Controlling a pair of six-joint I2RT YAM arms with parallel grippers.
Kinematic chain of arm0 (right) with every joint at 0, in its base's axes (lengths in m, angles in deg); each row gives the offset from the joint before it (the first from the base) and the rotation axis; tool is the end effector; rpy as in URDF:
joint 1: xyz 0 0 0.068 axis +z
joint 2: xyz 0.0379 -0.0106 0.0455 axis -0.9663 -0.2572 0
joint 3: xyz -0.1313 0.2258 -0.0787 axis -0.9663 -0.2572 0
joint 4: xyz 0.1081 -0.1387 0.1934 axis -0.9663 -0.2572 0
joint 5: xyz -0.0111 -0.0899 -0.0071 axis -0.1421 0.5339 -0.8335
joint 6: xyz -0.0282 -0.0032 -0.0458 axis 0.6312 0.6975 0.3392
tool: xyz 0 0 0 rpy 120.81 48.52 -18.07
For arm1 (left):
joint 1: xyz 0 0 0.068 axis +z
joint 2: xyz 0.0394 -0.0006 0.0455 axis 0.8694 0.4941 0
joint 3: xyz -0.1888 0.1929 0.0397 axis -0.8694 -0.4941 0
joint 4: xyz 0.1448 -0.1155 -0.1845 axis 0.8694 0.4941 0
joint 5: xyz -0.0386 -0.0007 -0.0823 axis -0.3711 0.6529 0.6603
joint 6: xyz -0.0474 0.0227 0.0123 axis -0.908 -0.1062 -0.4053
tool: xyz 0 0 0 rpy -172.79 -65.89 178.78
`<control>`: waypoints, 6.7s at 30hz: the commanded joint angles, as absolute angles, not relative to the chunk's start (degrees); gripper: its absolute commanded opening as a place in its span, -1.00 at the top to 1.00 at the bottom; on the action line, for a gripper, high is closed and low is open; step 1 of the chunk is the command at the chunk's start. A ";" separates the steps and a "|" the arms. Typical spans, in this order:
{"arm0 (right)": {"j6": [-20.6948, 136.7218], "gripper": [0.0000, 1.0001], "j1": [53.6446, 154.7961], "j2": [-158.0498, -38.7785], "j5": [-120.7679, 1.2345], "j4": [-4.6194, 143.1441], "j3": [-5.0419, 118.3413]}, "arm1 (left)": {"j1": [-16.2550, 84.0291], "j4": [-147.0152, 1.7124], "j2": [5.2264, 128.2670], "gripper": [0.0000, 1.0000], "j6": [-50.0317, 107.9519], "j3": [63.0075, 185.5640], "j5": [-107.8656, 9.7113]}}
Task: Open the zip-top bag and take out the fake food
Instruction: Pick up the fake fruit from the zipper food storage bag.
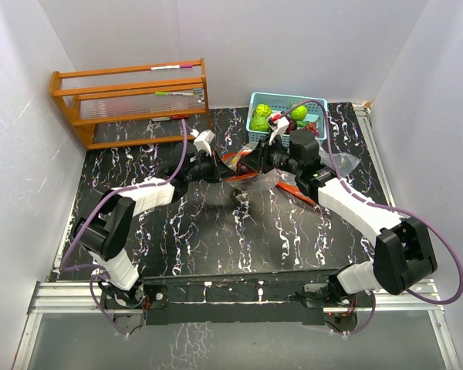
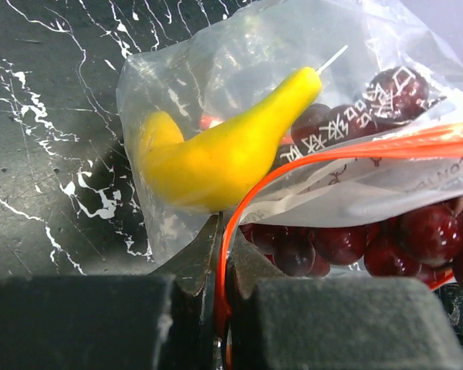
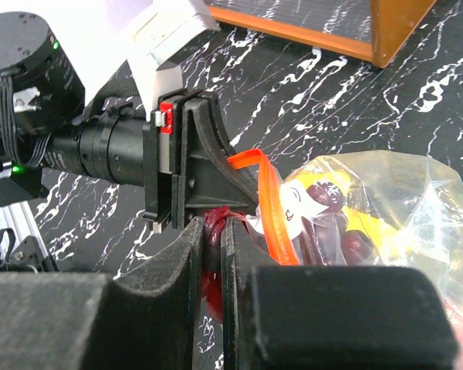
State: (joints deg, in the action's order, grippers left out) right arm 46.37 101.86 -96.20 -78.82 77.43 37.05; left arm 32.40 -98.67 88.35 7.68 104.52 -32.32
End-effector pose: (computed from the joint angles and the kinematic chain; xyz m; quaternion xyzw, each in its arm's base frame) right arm 0.2785 0.1584 0.3049 -0.1957 0.7611 0.3964 0.4746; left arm 0.3202 -0.1872 0.2160 0.0963 0.7870 -0.4455 0.4159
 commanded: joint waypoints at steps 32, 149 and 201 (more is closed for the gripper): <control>41.66 0.85 102.34 -92.31 -73.18 90.85 45.16 | 27.24 -90.99 90.77 1.00 12.74 105.88 -41.18; 34.90 0.84 104.36 -100.67 -60.10 97.16 33.47 | 29.41 -103.74 83.78 -0.32 9.15 99.78 -38.39; 31.04 0.78 106.12 -109.00 -63.49 92.26 38.59 | 26.89 -107.41 85.25 0.90 11.26 101.97 -38.10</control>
State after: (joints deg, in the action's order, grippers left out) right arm 31.27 105.86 -109.71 -63.24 88.91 35.76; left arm 27.04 -107.15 86.84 10.85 99.60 -38.62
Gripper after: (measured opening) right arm 0.130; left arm 0.111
